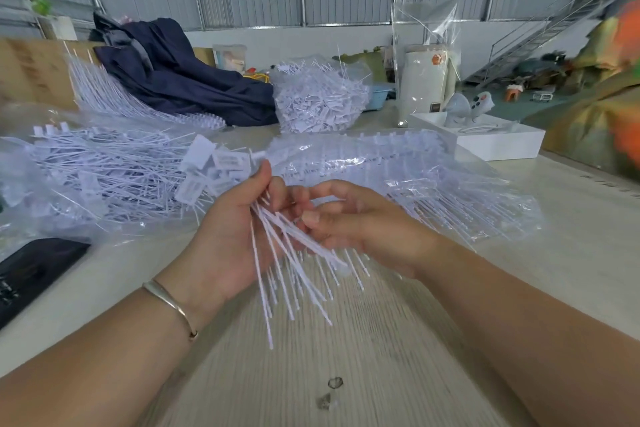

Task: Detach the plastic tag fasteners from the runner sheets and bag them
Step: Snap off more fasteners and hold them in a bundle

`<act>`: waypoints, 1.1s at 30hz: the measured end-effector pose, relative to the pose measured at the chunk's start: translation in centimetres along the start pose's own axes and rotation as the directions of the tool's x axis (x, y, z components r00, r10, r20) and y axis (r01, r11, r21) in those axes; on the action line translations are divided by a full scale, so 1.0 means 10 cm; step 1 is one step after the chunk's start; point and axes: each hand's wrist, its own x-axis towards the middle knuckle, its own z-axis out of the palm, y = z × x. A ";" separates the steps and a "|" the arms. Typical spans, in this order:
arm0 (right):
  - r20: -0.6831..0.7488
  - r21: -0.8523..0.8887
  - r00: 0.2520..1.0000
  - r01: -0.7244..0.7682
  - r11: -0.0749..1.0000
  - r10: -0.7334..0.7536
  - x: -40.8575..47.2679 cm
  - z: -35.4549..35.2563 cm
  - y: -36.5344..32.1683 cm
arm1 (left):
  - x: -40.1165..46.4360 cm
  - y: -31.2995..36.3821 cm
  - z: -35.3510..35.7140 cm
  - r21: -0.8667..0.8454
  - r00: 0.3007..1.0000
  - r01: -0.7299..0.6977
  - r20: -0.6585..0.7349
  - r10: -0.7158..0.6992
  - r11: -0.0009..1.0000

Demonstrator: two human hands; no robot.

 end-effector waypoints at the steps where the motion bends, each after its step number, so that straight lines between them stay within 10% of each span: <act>1: 0.030 0.007 1.000 -0.010 1.000 0.010 0.00 0.01 0.01 | -0.01 -0.02 0.02 0.039 1.000 -0.014 -0.006 0.014 0.999; 7: 0.210 0.028 0.972 -0.112 0.993 0.104 -0.02 0.09 -0.01 | -0.07 -0.11 0.09 0.590 0.901 -0.152 -0.248 0.357 0.793; 13: 0.250 -0.295 0.968 0.047 0.954 0.030 -0.02 0.22 -0.01 | -0.11 -0.11 0.11 0.811 0.829 -0.191 -0.169 0.533 0.553; 25: -0.013 -0.547 0.981 0.156 0.823 -0.194 0.03 0.25 0.01 | -0.04 -0.06 0.00 0.623 0.899 -0.226 -0.163 0.407 0.749; 33: -0.260 -0.397 0.938 0.112 0.911 -0.229 0.08 0.20 0.20 | 0.08 0.19 -0.29 0.415 0.856 -0.257 -0.321 0.405 0.873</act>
